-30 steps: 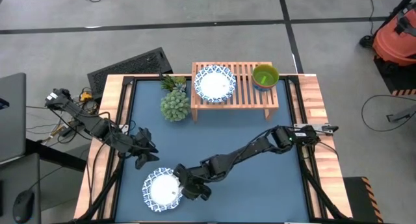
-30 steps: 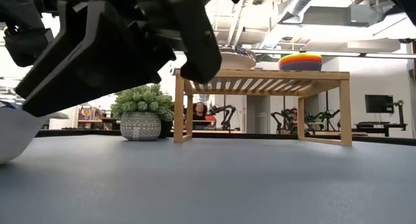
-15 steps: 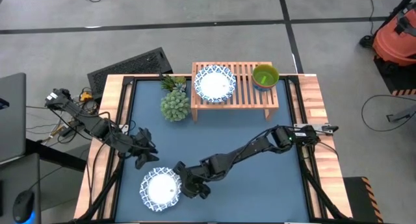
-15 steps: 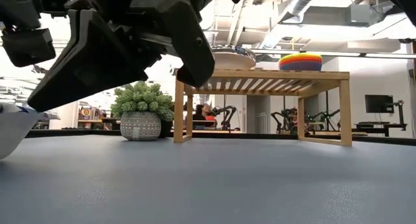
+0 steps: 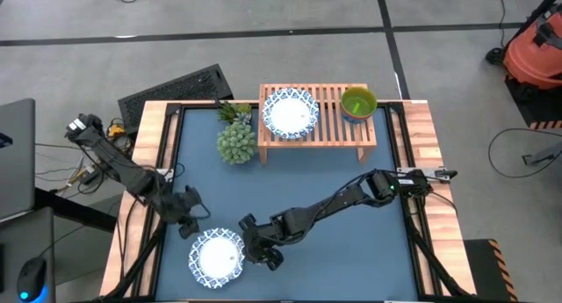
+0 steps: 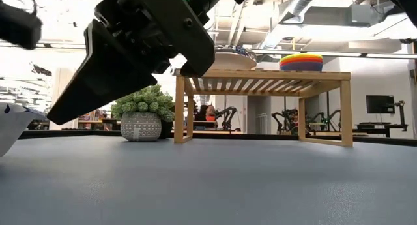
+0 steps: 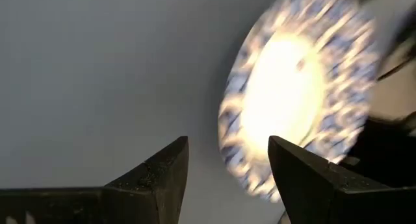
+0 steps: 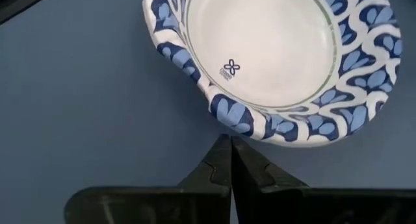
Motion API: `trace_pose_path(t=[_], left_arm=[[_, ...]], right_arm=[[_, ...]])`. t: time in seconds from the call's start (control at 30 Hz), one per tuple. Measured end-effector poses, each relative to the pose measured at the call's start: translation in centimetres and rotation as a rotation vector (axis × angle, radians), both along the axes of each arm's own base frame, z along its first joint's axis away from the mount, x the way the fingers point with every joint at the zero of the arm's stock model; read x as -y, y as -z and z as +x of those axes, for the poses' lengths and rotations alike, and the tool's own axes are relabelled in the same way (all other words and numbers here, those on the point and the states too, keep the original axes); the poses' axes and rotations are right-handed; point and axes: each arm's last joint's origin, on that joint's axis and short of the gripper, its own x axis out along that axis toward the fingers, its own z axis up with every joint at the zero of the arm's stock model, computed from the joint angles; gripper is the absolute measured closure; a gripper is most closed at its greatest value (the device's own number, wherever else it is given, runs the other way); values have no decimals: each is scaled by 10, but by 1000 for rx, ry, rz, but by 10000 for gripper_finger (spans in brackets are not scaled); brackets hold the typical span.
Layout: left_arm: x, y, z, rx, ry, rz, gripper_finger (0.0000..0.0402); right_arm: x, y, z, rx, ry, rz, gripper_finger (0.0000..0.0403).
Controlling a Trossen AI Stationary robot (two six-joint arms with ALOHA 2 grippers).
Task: Place and stack bowls onto a shelf
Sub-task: Stack the white bowl on top of the white bowl on the shelf
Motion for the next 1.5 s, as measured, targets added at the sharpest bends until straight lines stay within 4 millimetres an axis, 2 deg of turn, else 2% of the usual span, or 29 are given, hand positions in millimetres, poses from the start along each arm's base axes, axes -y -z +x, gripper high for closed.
trace_pose_path(t=[0.17,0.23,0.47,0.57,0.67,0.87,1.0,1.17,1.3,1.4,1.5], left_arm=[[23,22,-4,-242,61,6,205],[32,29,-5,-266,63,39,205],[65,42,7,-136,3,-12,205],[77,48,19,-25,-30,-34,205],[83,57,35,72,-76,-21,205],[82,78,67,119,-71,-39,205],[77,81,80,160,-54,-49,205],[67,76,92,261,-74,-18,205],[62,72,100,313,-72,-22,205],[57,71,104,333,-74,-9,205],[51,70,109,348,-52,-11,205]], right_arm=[[0,1,-1,-14,10,5,382],[0,1,-1,-14,12,6,382],[1,-1,-4,-47,30,12,382],[3,-11,-8,-59,30,8,381],[6,-31,-17,-81,29,0,380],[22,-72,-39,-155,67,-28,371],[44,-86,-53,-256,184,-56,371],[72,-94,-67,-389,363,-88,375],[91,-105,-76,-461,559,-3,370],[104,-106,-82,-566,716,111,355],[110,-101,-87,-642,785,118,327]])
